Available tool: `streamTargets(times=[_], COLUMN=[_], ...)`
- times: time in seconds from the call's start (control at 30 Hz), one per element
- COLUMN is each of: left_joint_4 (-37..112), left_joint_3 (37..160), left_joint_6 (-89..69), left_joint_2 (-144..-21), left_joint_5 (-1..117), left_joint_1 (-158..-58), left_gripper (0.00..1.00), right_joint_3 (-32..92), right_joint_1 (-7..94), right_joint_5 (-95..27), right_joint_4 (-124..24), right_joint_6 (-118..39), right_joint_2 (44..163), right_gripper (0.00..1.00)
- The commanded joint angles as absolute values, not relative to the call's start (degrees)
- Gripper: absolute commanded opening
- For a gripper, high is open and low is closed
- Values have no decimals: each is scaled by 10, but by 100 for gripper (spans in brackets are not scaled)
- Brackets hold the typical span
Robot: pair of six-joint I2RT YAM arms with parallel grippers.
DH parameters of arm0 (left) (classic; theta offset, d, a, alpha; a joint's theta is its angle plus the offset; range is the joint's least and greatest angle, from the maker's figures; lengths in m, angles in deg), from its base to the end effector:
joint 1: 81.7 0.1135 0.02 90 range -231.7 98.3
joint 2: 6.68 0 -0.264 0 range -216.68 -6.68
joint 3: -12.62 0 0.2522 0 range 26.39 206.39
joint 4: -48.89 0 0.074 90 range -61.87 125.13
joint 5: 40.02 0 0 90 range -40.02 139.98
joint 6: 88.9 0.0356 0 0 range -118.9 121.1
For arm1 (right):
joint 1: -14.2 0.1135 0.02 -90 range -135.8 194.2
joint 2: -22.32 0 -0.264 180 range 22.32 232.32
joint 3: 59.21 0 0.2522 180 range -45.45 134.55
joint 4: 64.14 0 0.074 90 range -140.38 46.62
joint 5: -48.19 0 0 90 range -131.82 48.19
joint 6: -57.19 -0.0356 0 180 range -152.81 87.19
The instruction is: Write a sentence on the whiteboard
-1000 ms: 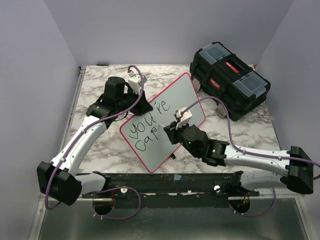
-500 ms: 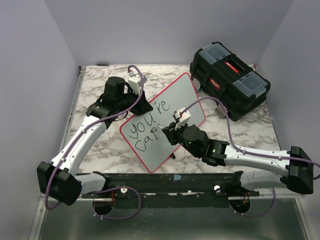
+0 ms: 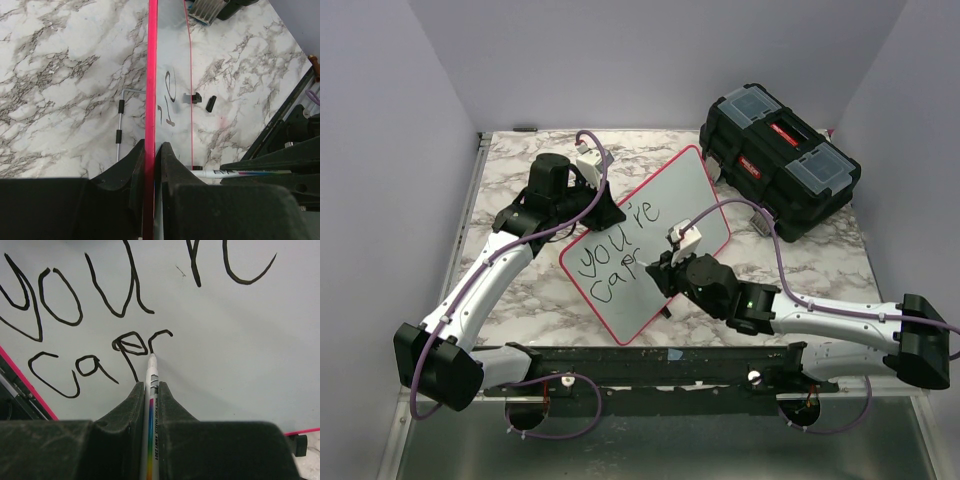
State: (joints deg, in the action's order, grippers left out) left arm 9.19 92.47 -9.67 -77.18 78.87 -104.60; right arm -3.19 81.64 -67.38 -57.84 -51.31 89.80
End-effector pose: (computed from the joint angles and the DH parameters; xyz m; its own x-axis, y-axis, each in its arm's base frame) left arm 0.2434 -0.1215 0.3502 -0.5927 0.0728 -0.8021 0.6250 0.6697 -0.4011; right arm 0.1167 0.2408 0.2749 -0.3253 -0.0369 -0.9449 -0.6033 0.7775 0.1773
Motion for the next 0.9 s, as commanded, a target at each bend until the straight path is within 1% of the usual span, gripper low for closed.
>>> streamTargets(times=[0.0,0.43,0.87], left_joint_4=[46,45,45], left_joint_3=[907,907,907], left_joint_6=[-42,-42,-42], left_joint_2=[-773,-773,-773], left_joint_5=[756,757,757], left_joint_1=[-1056,-1056,-1057], left_gripper=[0,0,0], right_joint_3=[-44,-20,21], right_joint_1=[815,815,816], right_joint_5=[-665,-741,-752], right_joint_4=[-552,-535,-558], right_joint_6=[-524,-514,-485], right_joint_2=[892,897,930], right_gripper=[1,1,1])
